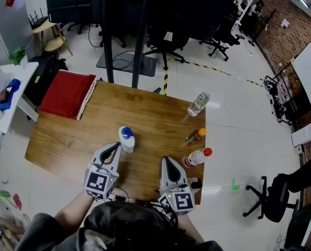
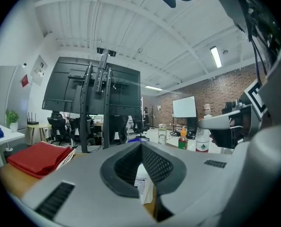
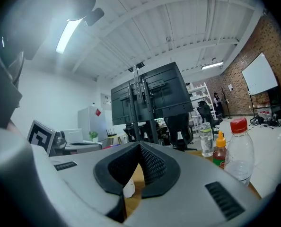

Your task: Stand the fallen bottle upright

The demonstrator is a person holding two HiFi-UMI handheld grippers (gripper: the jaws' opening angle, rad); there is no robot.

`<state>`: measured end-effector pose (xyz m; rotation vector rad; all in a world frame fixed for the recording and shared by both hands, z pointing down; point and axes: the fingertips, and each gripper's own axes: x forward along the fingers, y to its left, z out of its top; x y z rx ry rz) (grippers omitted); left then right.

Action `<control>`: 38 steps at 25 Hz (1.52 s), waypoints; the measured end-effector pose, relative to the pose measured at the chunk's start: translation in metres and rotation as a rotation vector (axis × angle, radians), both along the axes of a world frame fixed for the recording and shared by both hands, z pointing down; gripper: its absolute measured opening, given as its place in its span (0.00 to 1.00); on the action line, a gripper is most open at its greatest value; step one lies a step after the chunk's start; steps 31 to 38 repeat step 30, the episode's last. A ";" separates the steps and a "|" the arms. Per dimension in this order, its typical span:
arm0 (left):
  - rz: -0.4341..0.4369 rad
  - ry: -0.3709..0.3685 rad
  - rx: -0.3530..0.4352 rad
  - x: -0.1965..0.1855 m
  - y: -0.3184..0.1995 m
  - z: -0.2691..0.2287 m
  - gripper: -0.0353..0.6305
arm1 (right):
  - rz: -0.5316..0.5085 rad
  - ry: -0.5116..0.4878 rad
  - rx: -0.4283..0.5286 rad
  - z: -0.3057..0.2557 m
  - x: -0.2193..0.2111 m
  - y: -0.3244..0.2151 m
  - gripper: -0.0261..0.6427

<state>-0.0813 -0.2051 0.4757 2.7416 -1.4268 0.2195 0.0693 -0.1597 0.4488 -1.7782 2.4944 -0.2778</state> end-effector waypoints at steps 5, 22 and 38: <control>-0.002 0.004 -0.018 0.005 0.008 0.004 0.10 | -0.038 0.026 0.029 -0.007 -0.006 0.004 0.06; 0.002 -0.011 -0.036 0.009 0.025 0.006 0.10 | -0.086 0.058 0.011 -0.008 -0.011 0.018 0.06; -0.071 0.006 -0.031 -0.002 0.033 0.010 0.10 | -0.078 0.052 0.015 -0.006 -0.010 0.023 0.06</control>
